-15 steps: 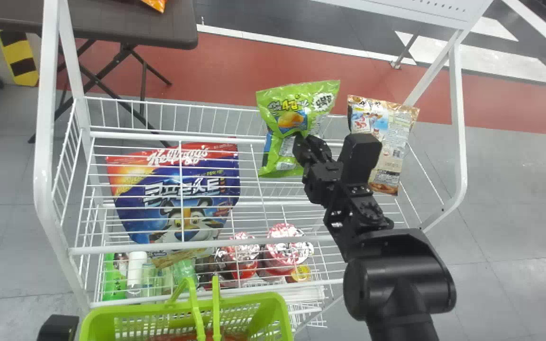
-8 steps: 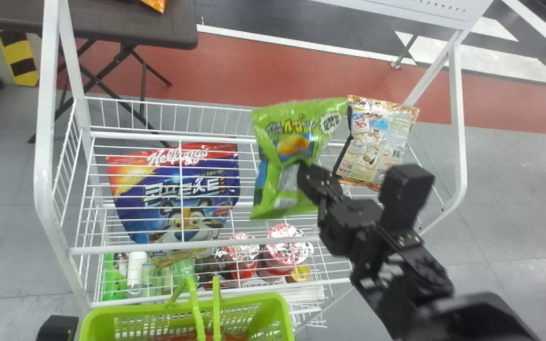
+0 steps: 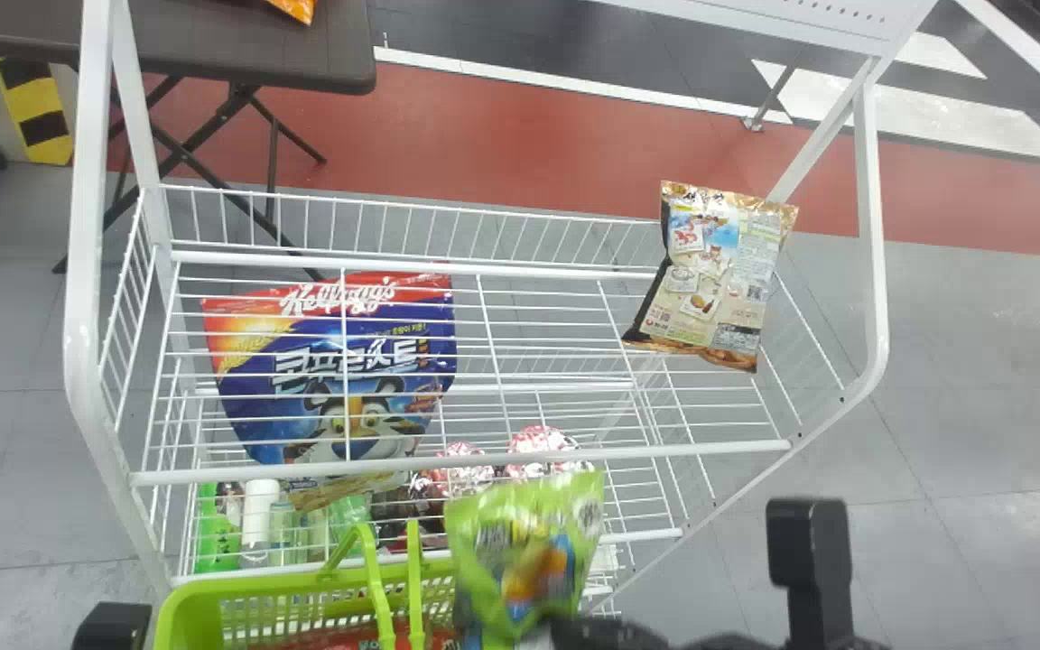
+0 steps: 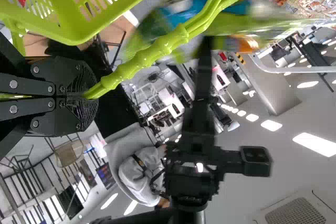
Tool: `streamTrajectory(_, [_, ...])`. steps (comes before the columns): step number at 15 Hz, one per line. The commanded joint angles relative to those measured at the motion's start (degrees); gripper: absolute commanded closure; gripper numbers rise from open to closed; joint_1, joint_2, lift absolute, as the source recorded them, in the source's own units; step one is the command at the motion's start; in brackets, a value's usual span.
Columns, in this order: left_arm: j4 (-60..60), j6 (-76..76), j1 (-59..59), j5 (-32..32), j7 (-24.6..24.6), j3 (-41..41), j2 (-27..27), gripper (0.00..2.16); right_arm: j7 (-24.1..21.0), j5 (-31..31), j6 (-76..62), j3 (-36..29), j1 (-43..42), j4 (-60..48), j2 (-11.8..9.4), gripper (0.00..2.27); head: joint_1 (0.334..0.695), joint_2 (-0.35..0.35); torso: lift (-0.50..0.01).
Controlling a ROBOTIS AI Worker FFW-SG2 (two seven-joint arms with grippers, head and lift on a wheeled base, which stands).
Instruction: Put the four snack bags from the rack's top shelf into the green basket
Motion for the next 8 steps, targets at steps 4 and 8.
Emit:
streamTrajectory(4, [-0.3,-0.6,0.5,0.0,-0.1,0.0,0.0,1.73,0.4,1.5,4.3,4.3,0.4,5.9,-0.2,2.18,0.695,-0.35,0.0])
streamTrajectory(8, [-0.4,-0.6,0.7,-0.1,-0.3,0.0,0.0,1.73,-0.2,3.0,0.4,7.5,-0.2,8.4,-0.3,1.82,0.695,-0.35,0.0])
